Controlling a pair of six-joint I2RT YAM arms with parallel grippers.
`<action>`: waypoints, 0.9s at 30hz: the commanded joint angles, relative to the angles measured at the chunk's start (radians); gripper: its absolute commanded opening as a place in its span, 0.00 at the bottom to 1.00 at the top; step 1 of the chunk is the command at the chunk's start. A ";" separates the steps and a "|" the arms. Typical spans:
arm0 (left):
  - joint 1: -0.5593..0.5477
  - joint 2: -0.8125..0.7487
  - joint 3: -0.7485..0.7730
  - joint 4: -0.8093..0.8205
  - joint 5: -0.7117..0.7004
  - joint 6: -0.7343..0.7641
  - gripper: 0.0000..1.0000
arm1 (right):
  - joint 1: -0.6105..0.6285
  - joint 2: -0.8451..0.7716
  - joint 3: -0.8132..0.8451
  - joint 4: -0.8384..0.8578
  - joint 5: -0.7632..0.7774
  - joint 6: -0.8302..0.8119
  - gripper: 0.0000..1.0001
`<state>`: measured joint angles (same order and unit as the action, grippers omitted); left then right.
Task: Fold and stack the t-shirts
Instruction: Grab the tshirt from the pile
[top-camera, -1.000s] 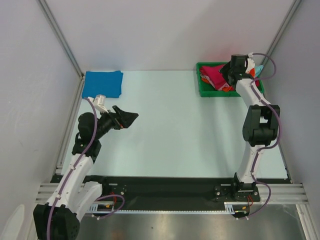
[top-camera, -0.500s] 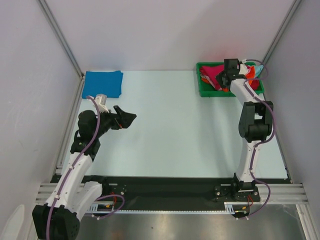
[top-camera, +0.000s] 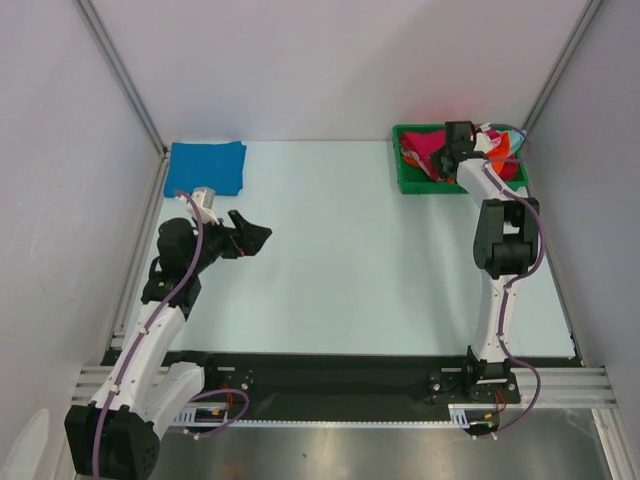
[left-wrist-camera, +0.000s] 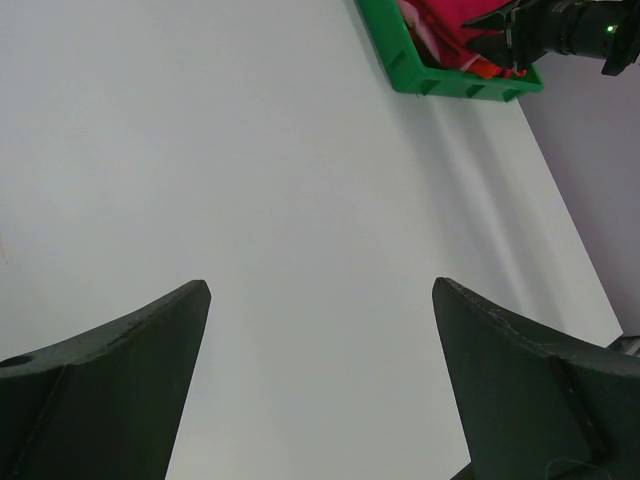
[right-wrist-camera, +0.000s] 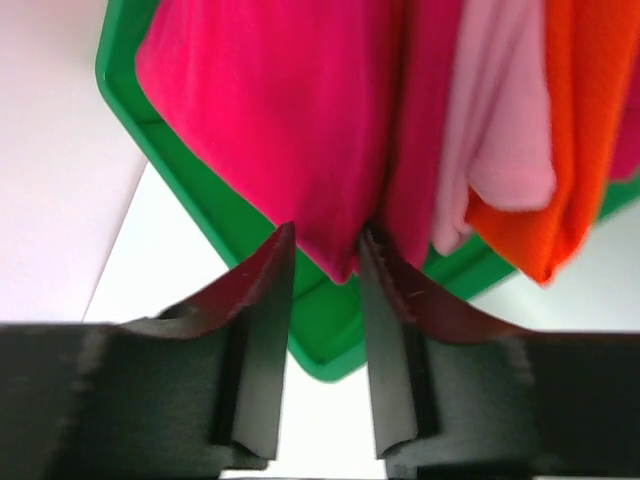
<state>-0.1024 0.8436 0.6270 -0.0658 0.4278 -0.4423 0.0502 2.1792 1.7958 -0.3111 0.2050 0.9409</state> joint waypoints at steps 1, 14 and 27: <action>0.009 0.000 0.043 0.006 -0.011 0.036 1.00 | -0.009 0.053 0.072 0.050 0.025 0.004 0.33; 0.009 -0.055 0.037 -0.095 -0.231 -0.114 1.00 | 0.029 0.016 0.588 0.069 0.079 -0.160 0.00; 0.024 -0.231 0.186 -0.529 -0.018 -0.220 1.00 | 0.235 -0.516 0.374 0.349 0.126 -0.241 0.00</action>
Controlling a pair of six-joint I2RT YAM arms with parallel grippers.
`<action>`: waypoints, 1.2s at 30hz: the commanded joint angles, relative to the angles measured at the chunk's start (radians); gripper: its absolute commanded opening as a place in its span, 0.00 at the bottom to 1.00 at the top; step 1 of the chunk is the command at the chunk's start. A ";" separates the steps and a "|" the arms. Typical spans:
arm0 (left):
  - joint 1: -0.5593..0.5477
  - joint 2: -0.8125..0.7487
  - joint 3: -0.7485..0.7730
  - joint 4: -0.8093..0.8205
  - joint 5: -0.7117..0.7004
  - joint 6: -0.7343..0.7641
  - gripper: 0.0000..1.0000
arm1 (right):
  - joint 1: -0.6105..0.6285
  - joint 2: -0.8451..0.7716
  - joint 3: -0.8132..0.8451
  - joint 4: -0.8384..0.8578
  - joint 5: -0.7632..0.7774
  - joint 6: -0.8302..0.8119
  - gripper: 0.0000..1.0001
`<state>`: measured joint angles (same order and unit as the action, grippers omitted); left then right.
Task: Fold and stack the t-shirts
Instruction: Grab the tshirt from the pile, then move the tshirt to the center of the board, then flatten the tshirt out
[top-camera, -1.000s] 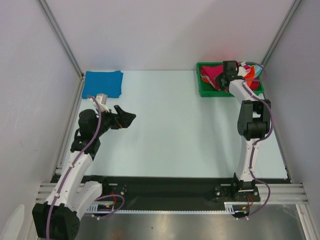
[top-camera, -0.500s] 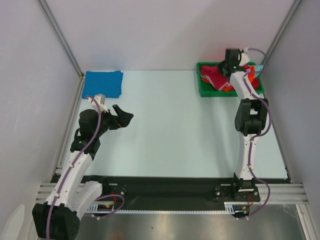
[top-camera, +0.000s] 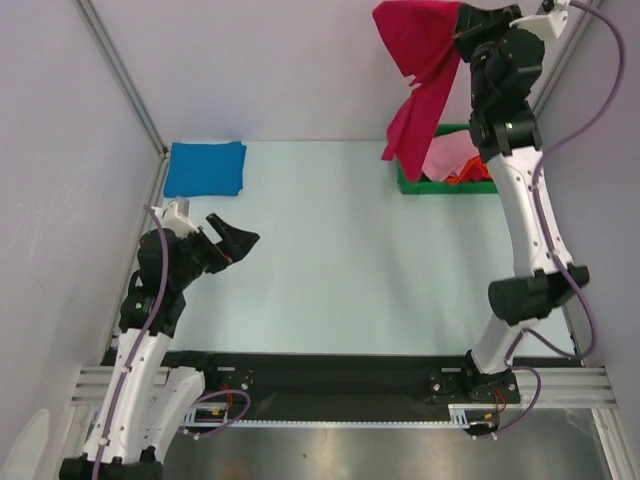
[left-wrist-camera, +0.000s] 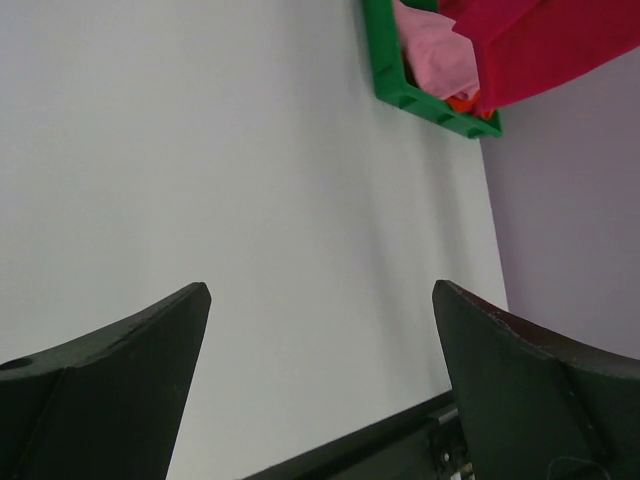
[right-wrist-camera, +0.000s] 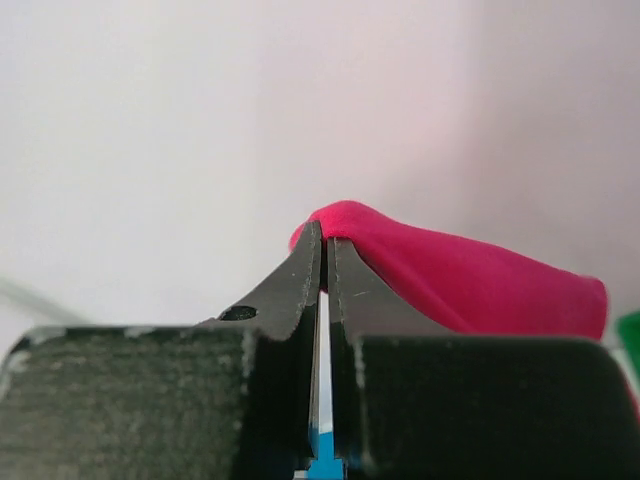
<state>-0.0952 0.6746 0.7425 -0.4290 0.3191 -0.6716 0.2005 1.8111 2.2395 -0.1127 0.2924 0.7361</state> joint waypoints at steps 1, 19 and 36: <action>0.022 -0.108 0.070 -0.168 0.112 0.012 1.00 | 0.118 -0.207 -0.095 0.162 0.045 -0.043 0.00; -0.093 -0.035 0.207 -0.254 0.255 0.051 0.60 | 0.050 -0.635 -1.014 -0.162 -0.162 0.056 0.27; -0.913 0.816 0.350 0.129 0.099 0.118 0.64 | -0.064 -0.841 -1.354 -0.630 -0.251 -0.250 0.68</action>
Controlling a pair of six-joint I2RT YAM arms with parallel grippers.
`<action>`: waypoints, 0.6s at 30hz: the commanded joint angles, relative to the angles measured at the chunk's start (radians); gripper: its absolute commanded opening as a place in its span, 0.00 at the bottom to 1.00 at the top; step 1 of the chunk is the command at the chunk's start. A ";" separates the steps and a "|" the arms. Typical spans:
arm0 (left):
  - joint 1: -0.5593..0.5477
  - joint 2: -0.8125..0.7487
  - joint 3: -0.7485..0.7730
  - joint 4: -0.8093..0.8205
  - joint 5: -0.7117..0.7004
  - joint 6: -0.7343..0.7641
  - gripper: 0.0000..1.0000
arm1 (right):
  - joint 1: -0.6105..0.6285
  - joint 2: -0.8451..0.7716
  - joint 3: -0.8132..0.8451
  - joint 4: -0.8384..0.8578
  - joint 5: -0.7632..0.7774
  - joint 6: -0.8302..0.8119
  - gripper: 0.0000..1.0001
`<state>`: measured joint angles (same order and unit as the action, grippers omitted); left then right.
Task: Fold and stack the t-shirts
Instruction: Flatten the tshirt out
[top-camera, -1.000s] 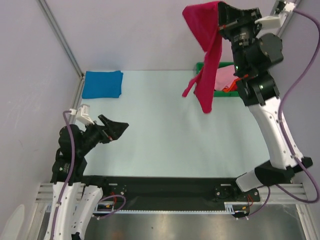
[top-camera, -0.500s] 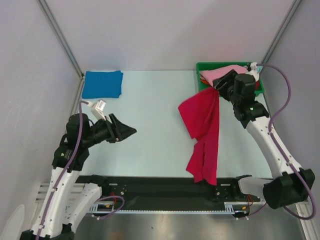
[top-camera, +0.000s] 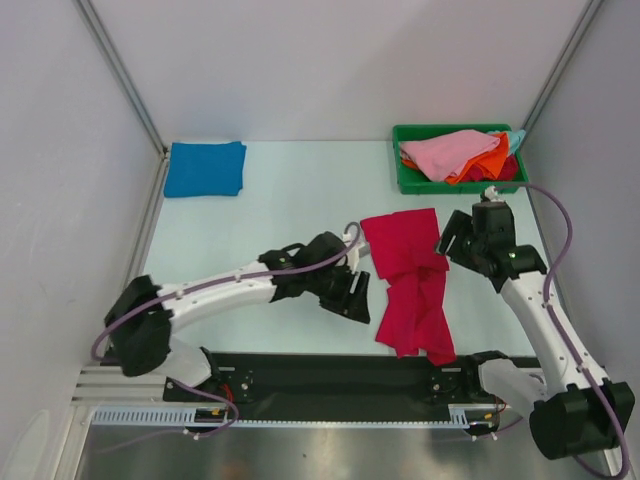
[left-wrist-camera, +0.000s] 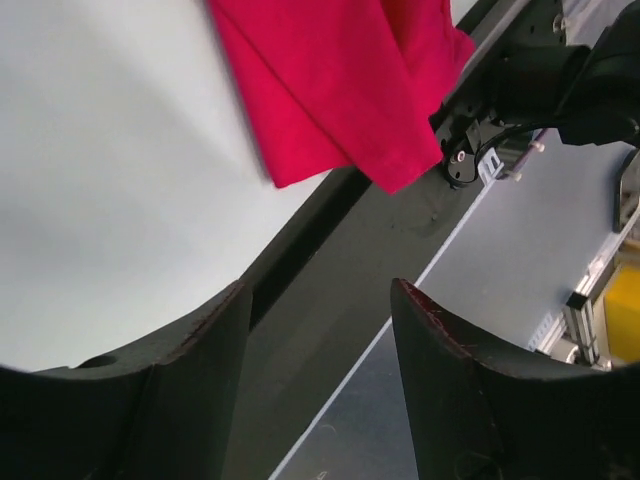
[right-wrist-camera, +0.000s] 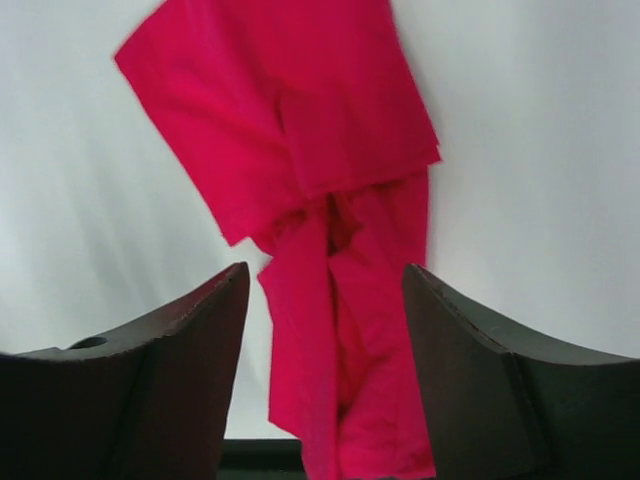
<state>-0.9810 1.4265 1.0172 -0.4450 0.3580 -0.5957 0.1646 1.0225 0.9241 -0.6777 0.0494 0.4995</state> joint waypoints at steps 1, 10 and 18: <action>-0.030 0.096 0.083 0.167 0.114 0.037 0.63 | -0.042 -0.070 -0.066 -0.072 -0.014 -0.009 0.67; -0.108 0.422 0.368 0.058 0.113 0.076 0.71 | -0.102 -0.153 -0.152 -0.103 -0.097 0.016 0.64; -0.148 0.557 0.538 -0.020 0.041 0.047 0.59 | -0.102 -0.156 -0.203 -0.103 -0.089 0.042 0.61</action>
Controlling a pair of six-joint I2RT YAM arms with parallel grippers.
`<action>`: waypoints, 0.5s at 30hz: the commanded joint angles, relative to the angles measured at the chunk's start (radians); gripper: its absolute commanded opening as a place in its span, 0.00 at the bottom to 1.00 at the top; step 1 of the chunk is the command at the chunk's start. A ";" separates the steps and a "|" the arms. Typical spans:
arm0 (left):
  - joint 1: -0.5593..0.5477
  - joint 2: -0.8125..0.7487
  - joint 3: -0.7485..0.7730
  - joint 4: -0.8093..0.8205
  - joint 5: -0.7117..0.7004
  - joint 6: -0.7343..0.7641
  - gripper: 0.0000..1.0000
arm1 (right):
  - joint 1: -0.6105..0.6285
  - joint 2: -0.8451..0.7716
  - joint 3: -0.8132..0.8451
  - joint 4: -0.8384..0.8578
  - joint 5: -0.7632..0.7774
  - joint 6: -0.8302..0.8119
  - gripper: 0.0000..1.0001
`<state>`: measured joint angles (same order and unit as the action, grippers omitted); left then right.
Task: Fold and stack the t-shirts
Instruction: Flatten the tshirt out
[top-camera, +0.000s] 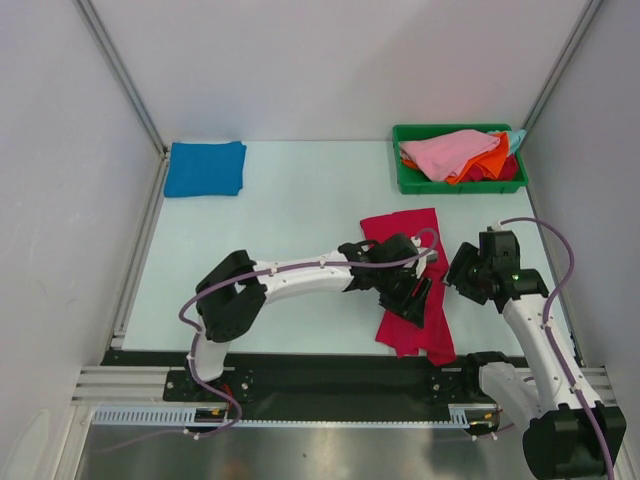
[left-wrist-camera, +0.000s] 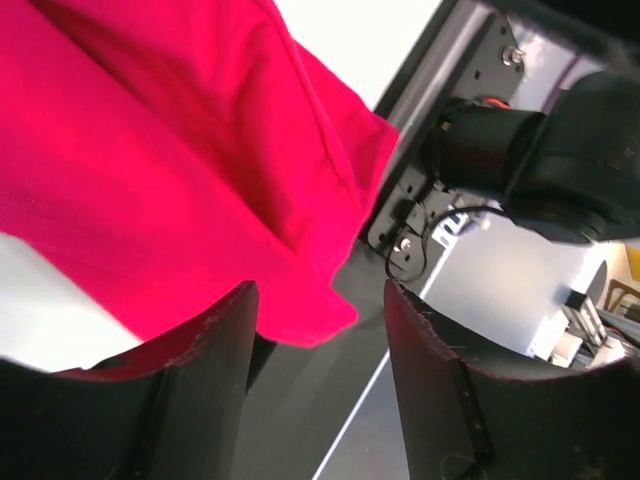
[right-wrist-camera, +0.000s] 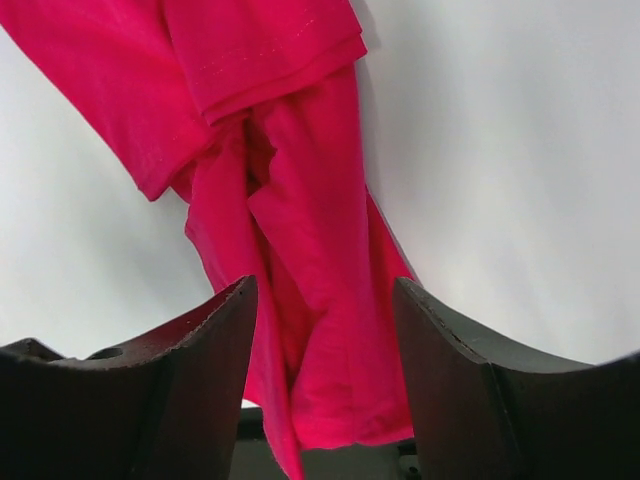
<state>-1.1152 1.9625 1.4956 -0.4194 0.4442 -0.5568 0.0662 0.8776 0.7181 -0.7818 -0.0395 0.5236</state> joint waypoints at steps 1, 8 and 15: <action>-0.015 0.029 0.055 -0.047 -0.050 -0.015 0.58 | -0.003 -0.008 0.006 0.000 0.004 0.024 0.61; -0.017 0.076 0.015 -0.016 -0.047 -0.049 0.49 | -0.005 0.012 0.024 0.003 0.021 0.042 0.61; -0.015 0.121 0.041 -0.021 -0.075 -0.017 0.35 | -0.006 0.026 0.040 -0.007 0.027 0.029 0.61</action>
<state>-1.1282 2.0640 1.5108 -0.4362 0.3931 -0.5858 0.0647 0.8944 0.7174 -0.7887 -0.0311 0.5499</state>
